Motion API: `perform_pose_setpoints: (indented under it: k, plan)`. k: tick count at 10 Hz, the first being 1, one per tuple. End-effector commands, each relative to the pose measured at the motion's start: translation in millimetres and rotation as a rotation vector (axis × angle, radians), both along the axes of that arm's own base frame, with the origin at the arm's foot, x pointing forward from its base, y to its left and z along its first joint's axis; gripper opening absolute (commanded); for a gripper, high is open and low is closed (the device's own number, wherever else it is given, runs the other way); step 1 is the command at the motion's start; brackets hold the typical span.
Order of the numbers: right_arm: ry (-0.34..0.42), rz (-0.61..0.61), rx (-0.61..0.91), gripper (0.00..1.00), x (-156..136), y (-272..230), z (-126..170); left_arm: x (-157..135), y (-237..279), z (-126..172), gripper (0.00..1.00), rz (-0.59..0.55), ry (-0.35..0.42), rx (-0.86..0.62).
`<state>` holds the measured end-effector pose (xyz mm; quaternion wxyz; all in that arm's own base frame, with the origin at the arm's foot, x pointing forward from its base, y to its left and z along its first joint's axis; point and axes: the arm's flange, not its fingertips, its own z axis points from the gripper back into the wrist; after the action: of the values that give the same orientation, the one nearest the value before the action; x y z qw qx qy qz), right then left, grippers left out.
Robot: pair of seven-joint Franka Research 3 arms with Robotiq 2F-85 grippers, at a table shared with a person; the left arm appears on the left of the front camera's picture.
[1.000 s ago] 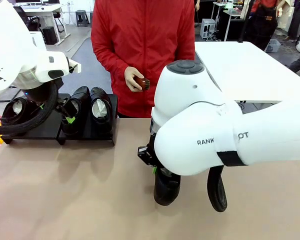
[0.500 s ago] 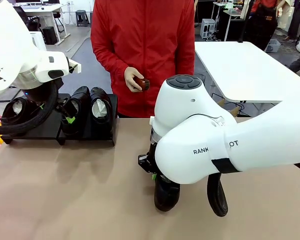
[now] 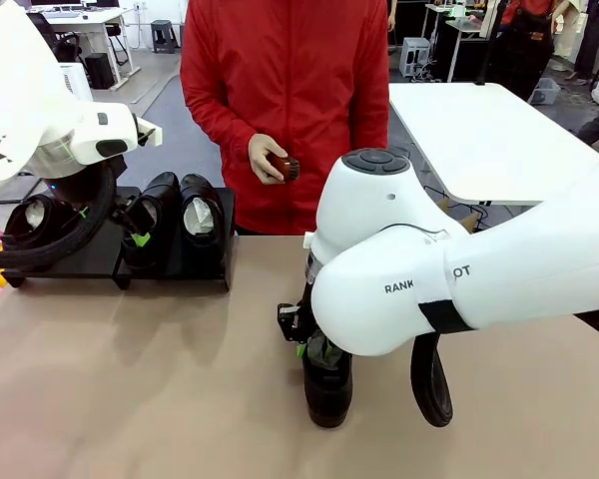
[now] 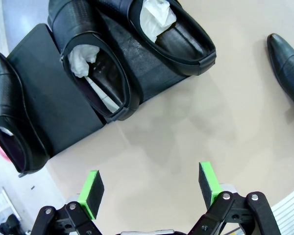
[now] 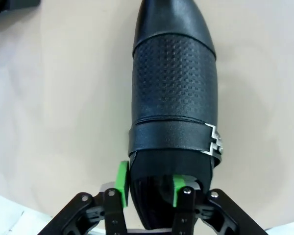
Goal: Organize the shoes by placing them on the stand.
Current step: Pick up one Shoe and place it in the middle of the table, then place the Shoe from the middle of the table onto the Shoes Stand.
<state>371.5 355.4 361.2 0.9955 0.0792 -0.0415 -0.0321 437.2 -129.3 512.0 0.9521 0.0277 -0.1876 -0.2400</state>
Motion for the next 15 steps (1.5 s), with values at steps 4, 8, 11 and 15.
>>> perform_pose_setpoints:
  k: [4, 8, 11, 15]
  plan:
    - [0.088, -0.063, 0.135, 1.00, -5.2, -24.3, 47.0, -1.2, 2.4, 0.8, 1.00, 0.000, 0.002, -0.009]
    - [0.049, -0.061, 0.103, 1.00, -0.8, -11.5, 35.1, -1.2, 2.4, 0.8, 1.00, 0.000, 0.002, -0.009]
    - [0.049, -0.061, 0.103, 1.00, -0.8, -11.5, 35.1, -1.2, 2.4, 0.8, 1.00, 0.000, 0.002, -0.009]
    - [0.076, -0.062, 0.110, 1.00, -1.8, -14.4, 35.4, -1.2, 2.4, 0.8, 1.00, 0.000, 0.002, -0.009]
